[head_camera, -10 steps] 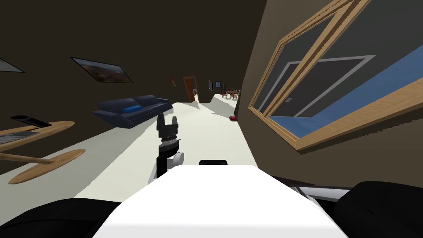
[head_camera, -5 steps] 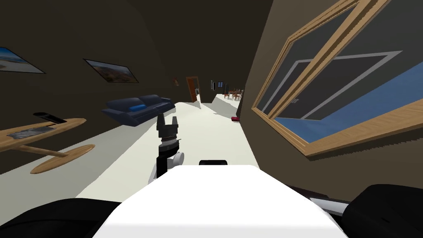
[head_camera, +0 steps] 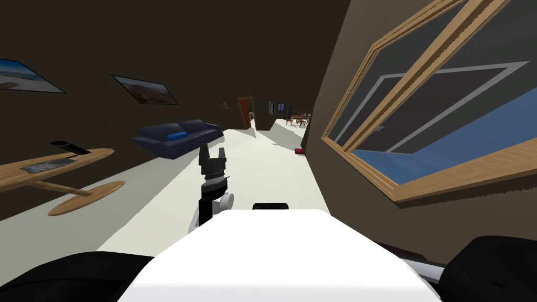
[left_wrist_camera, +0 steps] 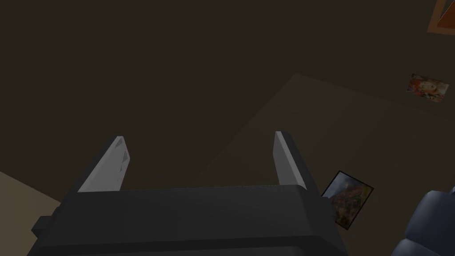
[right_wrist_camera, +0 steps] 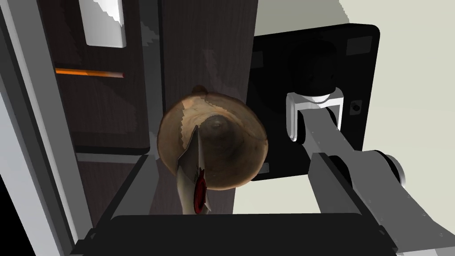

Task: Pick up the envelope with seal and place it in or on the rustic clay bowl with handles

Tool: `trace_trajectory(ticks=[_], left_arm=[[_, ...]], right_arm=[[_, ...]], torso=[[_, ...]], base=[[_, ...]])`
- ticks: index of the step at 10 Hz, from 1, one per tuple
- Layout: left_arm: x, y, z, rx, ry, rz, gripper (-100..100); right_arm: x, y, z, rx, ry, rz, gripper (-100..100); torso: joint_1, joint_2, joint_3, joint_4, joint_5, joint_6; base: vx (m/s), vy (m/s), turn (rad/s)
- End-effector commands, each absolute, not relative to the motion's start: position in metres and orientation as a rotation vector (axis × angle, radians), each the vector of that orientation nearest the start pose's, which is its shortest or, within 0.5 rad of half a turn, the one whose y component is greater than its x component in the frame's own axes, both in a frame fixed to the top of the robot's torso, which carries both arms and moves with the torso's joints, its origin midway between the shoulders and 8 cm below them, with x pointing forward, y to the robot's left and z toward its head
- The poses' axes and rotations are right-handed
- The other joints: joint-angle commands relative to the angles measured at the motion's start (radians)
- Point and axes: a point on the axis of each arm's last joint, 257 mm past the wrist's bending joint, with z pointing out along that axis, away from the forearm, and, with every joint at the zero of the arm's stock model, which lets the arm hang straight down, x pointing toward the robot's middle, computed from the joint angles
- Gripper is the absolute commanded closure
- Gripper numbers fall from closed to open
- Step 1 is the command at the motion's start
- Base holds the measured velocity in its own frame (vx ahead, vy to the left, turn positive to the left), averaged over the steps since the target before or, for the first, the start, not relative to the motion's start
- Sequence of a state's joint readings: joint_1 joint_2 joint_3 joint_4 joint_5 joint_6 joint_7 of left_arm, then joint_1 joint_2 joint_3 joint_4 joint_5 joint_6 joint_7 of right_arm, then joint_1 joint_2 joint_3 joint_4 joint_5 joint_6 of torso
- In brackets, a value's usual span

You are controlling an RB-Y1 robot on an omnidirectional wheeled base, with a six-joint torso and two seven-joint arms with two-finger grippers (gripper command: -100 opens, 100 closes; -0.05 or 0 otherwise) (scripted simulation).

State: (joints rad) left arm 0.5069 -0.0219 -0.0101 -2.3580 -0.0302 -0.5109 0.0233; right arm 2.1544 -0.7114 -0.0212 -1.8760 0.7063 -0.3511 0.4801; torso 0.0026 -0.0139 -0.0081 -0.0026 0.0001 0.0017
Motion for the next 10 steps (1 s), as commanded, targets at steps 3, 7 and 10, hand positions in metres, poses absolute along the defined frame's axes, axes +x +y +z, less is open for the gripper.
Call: trace_trajectory(ticks=[3, 7, 10], left_arm=[[0.325, 0.272, 0.058, -0.596, 0.547, -1.329, 0], [0.325, 0.272, 0.058, -0.596, 0.547, -1.329, 0], [0.325, 0.272, 0.058, -0.596, 0.547, -1.329, 0]], right_arm=[[-0.383, -0.321, -0.255, 0.218, 3.235, 0.107, -100], [-0.4, -0.321, -0.26, 0.253, 3.215, 0.064, -100], [-0.43, -0.313, -0.244, 0.307, 3.25, 0.107, -100]], torso=[[-0.001, -0.001, -0.001, -0.001, 0.0, 0.001], [0.0, 0.0, 0.0, 0.0, 0.0, 0.0], [-0.001, 0.0, 0.0, 0.0, 0.0, 0.001]], base=[[0.039, 0.009, 0.072], [0.023, 0.017, 0.095], [0.023, -0.002, 0.017]])
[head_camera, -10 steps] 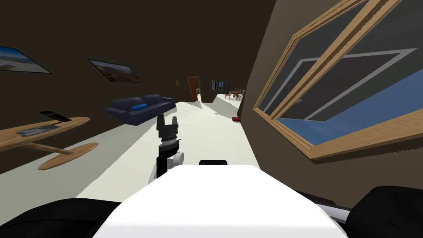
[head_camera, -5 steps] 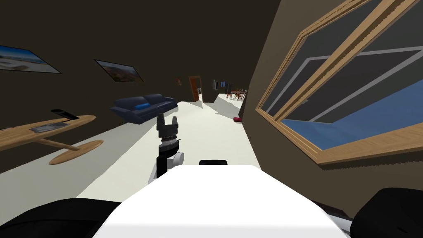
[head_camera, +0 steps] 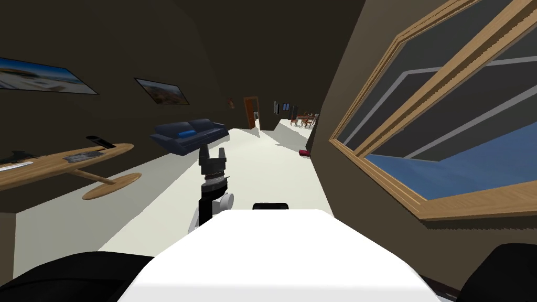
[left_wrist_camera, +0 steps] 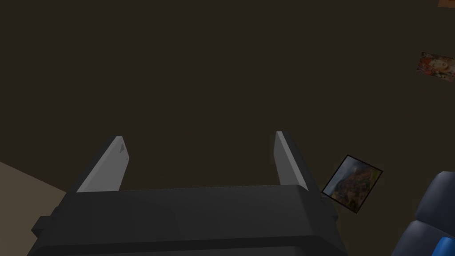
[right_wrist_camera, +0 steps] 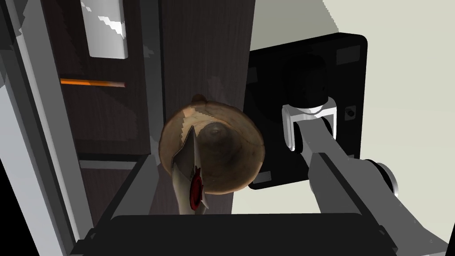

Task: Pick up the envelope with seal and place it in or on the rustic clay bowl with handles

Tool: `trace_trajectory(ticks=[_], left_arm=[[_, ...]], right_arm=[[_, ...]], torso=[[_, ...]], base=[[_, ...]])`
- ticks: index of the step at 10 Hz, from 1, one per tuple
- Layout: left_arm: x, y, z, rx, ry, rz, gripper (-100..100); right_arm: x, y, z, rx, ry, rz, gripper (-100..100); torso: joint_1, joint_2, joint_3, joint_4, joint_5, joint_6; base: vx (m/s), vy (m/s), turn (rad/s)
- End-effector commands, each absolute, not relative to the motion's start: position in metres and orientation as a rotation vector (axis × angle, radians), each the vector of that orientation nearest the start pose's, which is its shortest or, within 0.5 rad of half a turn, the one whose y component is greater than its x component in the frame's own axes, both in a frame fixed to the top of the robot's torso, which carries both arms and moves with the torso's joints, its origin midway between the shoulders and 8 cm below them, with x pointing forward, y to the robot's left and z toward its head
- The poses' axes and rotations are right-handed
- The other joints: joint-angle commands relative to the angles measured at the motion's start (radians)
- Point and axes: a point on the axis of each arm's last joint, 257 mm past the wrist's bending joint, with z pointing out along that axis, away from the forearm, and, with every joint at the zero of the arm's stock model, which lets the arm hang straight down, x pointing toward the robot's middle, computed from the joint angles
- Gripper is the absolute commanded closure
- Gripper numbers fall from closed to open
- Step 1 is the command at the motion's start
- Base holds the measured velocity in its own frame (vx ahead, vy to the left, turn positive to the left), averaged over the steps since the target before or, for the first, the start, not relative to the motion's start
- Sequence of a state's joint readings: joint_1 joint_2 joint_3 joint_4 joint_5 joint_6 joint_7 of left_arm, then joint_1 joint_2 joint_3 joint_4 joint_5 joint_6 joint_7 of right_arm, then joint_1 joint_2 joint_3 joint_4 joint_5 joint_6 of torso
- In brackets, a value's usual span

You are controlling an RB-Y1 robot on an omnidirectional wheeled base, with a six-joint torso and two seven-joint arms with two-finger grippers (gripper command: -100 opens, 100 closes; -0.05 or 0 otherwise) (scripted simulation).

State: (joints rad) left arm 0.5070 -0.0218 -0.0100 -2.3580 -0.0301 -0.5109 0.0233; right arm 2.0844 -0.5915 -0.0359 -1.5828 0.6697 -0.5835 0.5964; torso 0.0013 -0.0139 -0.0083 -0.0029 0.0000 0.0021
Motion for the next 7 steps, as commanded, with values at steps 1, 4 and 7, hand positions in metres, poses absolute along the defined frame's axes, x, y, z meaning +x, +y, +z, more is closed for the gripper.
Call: trace_trajectory(ticks=[1, 4, 7], left_arm=[[0.325, 0.272, 0.058, -0.596, 0.547, -1.329, 0], [0.325, 0.272, 0.058, -0.596, 0.547, -1.329, 0], [0.325, 0.272, 0.058, -0.596, 0.547, -1.329, 0]], right_arm=[[-0.444, -0.315, -0.238, 0.326, 3.278, 0.092, -100], [-0.443, -0.303, -0.249, 0.354, 3.212, 0.077, -100], [-0.474, -0.294, -0.23, 0.422, 3.252, 0.103, -100]], torso=[[0.0, 0.0, 0.0, 0.0, 0.0, 0.0], [0.001, 0.0, 0.0, 0.0, 0.0, -0.001], [0.0, 0.0, 0.0, 0.0, 0.0, 0.0]], base=[[0.021, -0.004, 0.007], [0.031, 0.02, 0.127], [0.021, -0.002, 0.021]])
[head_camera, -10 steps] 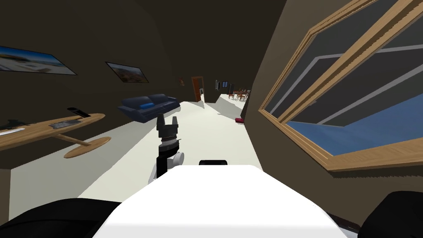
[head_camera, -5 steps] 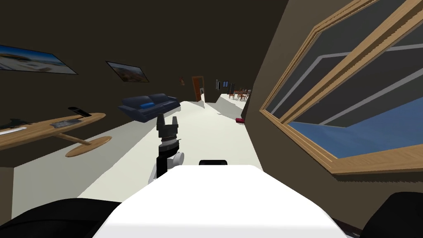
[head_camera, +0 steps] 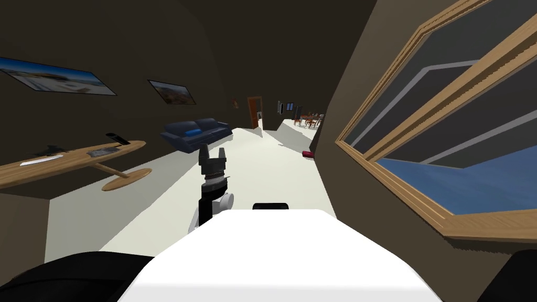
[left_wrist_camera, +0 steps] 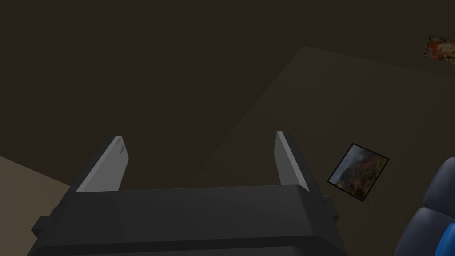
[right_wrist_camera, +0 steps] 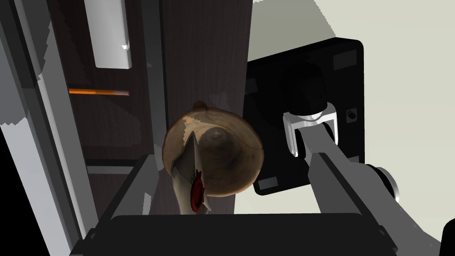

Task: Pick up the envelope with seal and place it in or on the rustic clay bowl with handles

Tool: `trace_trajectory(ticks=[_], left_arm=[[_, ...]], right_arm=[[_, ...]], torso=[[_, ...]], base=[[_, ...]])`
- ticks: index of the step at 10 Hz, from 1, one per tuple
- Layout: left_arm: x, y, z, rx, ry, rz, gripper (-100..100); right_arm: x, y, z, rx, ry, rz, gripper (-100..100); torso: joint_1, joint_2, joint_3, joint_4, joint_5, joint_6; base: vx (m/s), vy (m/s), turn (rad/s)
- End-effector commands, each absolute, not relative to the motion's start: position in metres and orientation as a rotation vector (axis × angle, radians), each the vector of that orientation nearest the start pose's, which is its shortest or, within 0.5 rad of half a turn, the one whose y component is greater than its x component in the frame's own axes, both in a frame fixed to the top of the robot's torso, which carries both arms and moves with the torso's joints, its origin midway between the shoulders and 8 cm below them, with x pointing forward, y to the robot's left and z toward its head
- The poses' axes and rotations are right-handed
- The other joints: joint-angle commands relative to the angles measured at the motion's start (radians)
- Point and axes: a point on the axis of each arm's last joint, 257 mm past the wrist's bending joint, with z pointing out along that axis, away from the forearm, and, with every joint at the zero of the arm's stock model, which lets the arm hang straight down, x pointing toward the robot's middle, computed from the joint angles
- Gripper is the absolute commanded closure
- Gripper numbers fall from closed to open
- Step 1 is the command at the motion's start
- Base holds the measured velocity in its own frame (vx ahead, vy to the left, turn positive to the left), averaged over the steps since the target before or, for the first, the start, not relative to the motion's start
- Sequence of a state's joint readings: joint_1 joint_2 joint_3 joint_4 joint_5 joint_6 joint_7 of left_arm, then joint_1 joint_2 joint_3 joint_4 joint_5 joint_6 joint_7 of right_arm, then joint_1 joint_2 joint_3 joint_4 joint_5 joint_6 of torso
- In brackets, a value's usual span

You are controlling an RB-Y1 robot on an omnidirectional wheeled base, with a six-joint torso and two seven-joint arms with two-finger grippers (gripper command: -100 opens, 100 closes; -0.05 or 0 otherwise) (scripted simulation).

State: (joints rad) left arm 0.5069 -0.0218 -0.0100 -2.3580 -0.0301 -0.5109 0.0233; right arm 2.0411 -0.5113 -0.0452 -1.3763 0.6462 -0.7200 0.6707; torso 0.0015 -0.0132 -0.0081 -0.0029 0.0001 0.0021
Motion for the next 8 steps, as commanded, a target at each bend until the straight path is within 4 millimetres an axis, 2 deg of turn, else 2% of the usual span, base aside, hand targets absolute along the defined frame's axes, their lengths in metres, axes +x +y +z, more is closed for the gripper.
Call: trace_trajectory(ticks=[1, 2, 3, 6, 7, 8], left_arm=[[0.325, 0.272, 0.058, -0.596, 0.547, -1.329, 0], [0.325, 0.272, 0.058, -0.596, 0.547, -1.329, 0], [0.325, 0.272, 0.058, -0.596, 0.547, -1.329, 0], [0.325, 0.272, 0.058, -0.596, 0.547, -1.329, 0], [0.325, 0.272, 0.058, -0.596, 0.547, -1.329, 0], [0.325, 0.272, 0.058, -0.596, 0.547, -1.329, 0]], right_arm=[[-0.476, -0.294, -0.229, 0.425, 3.256, 0.102, -100], [-0.462, -0.29, -0.247, 0.424, 3.18, 0.085, -100], [-0.473, -0.278, -0.242, 0.458, 3.183, 0.083, -100], [-0.496, -0.267, -0.223, 0.526, 3.209, 0.11, -100], [-0.477, -0.262, -0.245, 0.514, 3.125, 0.087, -100], [-0.485, -0.248, -0.24, 0.55, 3.124, 0.088, -100]], torso=[[0.0, 0.0, 0.0, 0.0, 0.0, 0.0], [0.0, 0.0, 0.0, 0.0, 0.0, 0.0], [0.0, -0.002, -0.001, 0.0, 0.0, 0.0], [0.0, -0.001, 0.0, 0.0, 0.0, 0.0], [0.0, 0.0, 0.0, 0.0, 0.0, 0.0], [-0.001, -0.003, -0.001, 0.0, 0.0, -0.001]], base=[[0.015, -0.004, 0.004], [0.057, 0.015, 0.152], [0.065, 0.026, 0.236], [0.02, -0.004, 0.018], [0.076, 0.001, 0.146], [0.061, 0.008, 0.166]])
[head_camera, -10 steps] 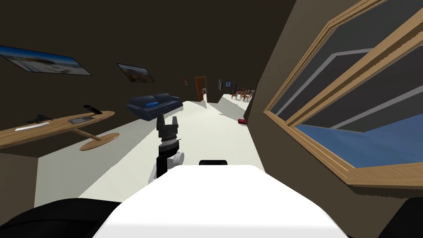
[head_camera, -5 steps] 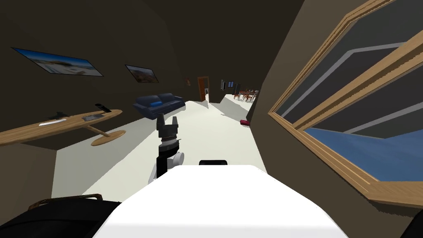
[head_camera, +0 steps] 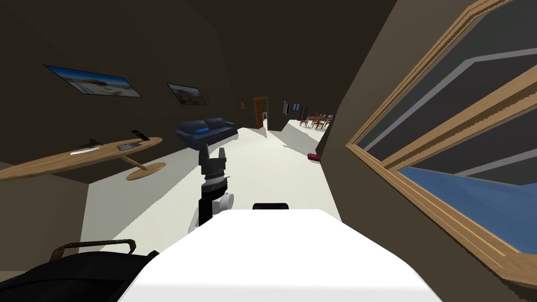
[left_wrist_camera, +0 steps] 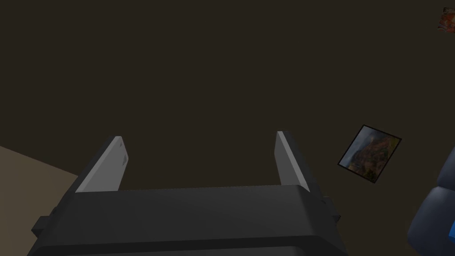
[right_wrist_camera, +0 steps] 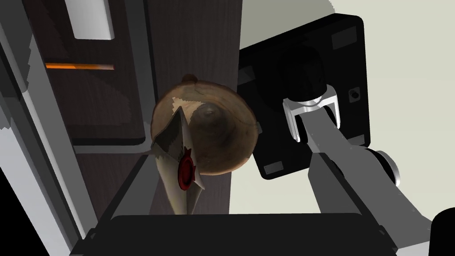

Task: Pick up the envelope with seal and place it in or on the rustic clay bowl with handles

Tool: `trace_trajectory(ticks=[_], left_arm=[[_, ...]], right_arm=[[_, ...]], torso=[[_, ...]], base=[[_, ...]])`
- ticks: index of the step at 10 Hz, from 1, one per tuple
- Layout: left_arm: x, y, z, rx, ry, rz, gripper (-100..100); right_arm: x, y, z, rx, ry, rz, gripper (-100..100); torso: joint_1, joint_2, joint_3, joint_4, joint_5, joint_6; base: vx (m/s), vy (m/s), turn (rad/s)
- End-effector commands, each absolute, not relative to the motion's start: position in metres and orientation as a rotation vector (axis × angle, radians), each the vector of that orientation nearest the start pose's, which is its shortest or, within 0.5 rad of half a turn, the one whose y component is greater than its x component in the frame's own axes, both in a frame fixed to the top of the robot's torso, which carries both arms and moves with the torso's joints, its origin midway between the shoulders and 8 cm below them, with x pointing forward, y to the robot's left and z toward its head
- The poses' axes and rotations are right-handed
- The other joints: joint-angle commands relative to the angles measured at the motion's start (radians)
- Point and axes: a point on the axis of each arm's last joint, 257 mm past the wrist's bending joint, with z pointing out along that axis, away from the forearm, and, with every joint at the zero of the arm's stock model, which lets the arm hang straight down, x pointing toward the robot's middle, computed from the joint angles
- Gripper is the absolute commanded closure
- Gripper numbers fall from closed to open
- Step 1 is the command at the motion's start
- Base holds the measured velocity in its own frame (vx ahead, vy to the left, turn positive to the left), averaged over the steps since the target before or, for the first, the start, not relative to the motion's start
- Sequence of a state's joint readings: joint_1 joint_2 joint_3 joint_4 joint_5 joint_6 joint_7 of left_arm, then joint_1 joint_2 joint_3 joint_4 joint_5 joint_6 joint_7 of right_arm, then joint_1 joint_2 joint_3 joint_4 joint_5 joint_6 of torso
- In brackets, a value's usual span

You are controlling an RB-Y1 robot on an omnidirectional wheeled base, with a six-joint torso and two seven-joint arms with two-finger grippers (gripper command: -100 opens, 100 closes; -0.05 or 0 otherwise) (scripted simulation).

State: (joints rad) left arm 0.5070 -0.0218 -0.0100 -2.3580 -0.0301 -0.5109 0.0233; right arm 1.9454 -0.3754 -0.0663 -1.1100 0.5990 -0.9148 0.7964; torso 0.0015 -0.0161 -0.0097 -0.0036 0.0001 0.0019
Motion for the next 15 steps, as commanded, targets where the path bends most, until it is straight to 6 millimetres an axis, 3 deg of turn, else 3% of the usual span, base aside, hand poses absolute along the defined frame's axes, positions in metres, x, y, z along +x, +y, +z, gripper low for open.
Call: trace_trajectory(ticks=[1, 5, 6, 7, 10, 12, 13, 14, 15], left_arm=[[0.325, 0.272, 0.058, -0.596, 0.547, -1.329, 0], [0.325, 0.272, 0.058, -0.596, 0.547, -1.329, 0], [0.325, 0.272, 0.058, -0.596, 0.547, -1.329, 0], [0.325, 0.272, 0.058, -0.596, 0.547, -1.329, 0], [0.325, 0.272, 0.058, -0.596, 0.547, -1.329, 0], [0.325, 0.272, 0.058, -0.596, 0.547, -1.329, 0], [0.325, 0.272, 0.058, -0.596, 0.547, -1.329, 0], [0.325, 0.272, 0.058, -0.596, 0.547, -1.329, 0], [0.325, 0.272, 0.058, -0.596, 0.547, -1.329, 0]], right_arm=[[-0.492, -0.241, -0.232, 0.579, 3.123, 0.107, -100], [-0.513, -0.233, -0.215, 0.64, 3.157, 0.107, -100], [-0.494, -0.227, -0.237, 0.629, 3.073, 0.083, -100], [-0.494, -0.214, -0.238, 0.65, 3.06, 0.078, -100], [-0.501, -0.202, -0.222, 0.697, 3.049, 0.11, -100], [-0.518, -0.195, -0.211, 0.748, 3.088, 0.098, -100], [-0.499, -0.188, -0.231, 0.733, 3.004, 0.073, -100], [-0.491, -0.179, -0.236, 0.738, 2.977, 0.07, -100], [-0.497, -0.17, -0.227, 0.769, 2.978, 0.078, -100]], torso=[[0.0, 0.0, 0.0, 0.0, 0.0, 0.0], [0.0, 0.004, 0.002, 0.001, 0.0, 0.0], [0.001, 0.004, 0.003, 0.001, 0.0, 0.0], [0.0, 0.002, 0.002, 0.001, 0.0, 0.0], [0.0, 0.001, 0.001, 0.0, 0.0, 0.0], [0.0, 0.003, 0.002, 0.001, 0.0, 0.0], [0.0, 0.003, 0.002, 0.001, 0.0, 0.0], [0.0, 0.001, 0.001, 0.001, 0.0, -0.001], [0.0, 0.001, 0.001, 0.0, 0.0, 0.0]], base=[[0.028, 0.007, 0.094], [0.0, 0.003, 0.014], [0.041, 0.011, 0.152], [0.075, 0.002, 0.197], [0.025, -0.008, 0.019], [0.0, 0.0, 0.0], [0.047, 0.012, 0.198], [0.054, 0.013, 0.239], [0.039, -0.012, 0.049]])
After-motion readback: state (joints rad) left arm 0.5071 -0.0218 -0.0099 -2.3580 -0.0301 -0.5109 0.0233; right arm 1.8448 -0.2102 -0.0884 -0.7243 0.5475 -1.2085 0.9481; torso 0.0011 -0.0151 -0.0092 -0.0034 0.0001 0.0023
